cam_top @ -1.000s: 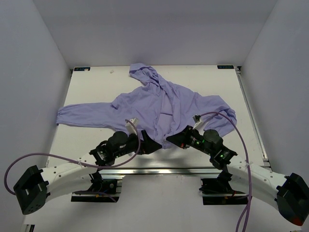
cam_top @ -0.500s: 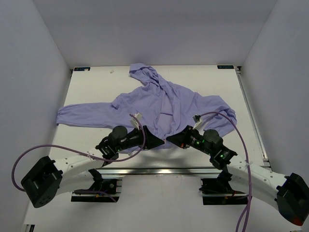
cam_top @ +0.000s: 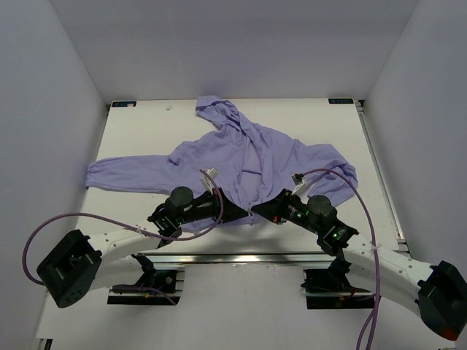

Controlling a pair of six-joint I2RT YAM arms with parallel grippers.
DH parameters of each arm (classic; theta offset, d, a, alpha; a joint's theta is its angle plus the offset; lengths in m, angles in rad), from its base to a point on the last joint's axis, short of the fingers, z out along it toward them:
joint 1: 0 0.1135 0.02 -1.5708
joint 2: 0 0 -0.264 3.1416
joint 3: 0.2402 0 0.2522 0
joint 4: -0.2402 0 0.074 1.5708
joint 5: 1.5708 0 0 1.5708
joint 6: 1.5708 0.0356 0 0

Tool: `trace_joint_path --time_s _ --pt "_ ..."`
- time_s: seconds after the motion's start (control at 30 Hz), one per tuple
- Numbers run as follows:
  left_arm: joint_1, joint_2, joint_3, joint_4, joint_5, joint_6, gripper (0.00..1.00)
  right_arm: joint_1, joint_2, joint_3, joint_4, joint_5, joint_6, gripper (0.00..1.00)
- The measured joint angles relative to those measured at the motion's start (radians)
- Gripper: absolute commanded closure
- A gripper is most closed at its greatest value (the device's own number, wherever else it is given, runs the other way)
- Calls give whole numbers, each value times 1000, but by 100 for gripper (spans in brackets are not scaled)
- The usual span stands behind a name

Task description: Zip up the jacket

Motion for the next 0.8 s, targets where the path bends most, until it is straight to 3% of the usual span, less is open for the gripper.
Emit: trace_joint_path --time_s 0.07,0.17,0.43,0.8 --pt "0 0 0 0 2 0 83 0 3 0 4 -1 0 100" --pt "0 9 9 -6 2 2 99 0 13 0 6 -1 0 100" --pt "0 40 69 -83 0 17 100 -6 21 0 8 19 6 100" --pt "-2 46 163 -328 -52 63 100 4 -20 0 29 69 59 100"
